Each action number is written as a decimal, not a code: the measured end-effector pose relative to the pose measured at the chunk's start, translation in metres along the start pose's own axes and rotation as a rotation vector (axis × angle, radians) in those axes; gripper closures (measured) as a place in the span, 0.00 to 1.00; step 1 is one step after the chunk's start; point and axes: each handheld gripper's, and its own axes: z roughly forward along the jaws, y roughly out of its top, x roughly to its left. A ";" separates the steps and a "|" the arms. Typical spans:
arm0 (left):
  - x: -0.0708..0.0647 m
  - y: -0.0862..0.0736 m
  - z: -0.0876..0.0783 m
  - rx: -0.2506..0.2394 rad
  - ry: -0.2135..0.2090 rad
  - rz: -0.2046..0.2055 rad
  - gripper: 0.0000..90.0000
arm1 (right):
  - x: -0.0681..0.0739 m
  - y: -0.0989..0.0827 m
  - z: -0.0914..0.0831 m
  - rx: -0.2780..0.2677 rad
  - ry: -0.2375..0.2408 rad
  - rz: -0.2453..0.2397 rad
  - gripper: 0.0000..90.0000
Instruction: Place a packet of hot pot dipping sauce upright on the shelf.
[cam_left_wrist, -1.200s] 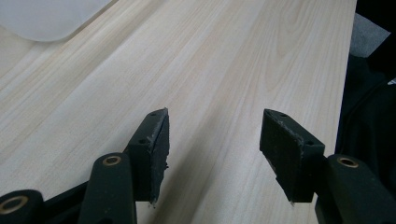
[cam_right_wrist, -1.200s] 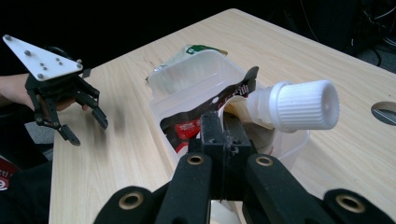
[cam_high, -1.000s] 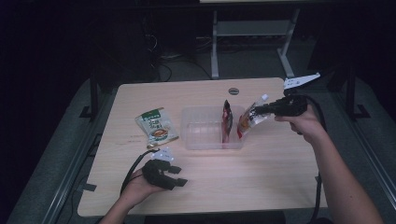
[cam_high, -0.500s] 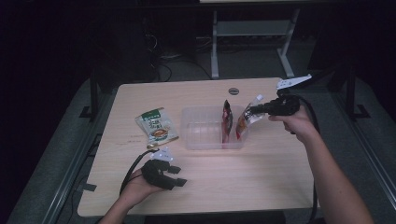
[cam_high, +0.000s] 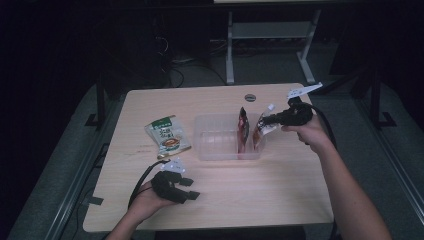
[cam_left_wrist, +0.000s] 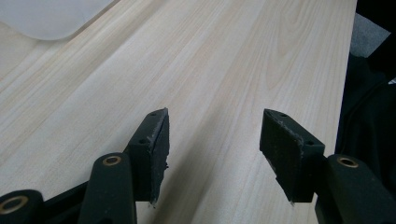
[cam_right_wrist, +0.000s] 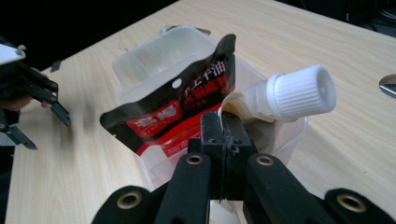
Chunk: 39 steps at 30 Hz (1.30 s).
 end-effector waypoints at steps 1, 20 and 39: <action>0.000 0.000 0.000 0.000 0.000 0.000 0.47 | 0.000 -0.001 0.001 0.003 -0.002 0.000 0.99; 0.000 0.000 0.000 0.005 0.000 0.002 0.47 | 0.001 -0.003 -0.004 -0.033 -0.009 0.013 0.84; 0.000 0.000 0.000 -0.002 -0.010 0.004 0.47 | 0.029 -0.005 -0.026 -0.024 -0.127 -0.015 0.13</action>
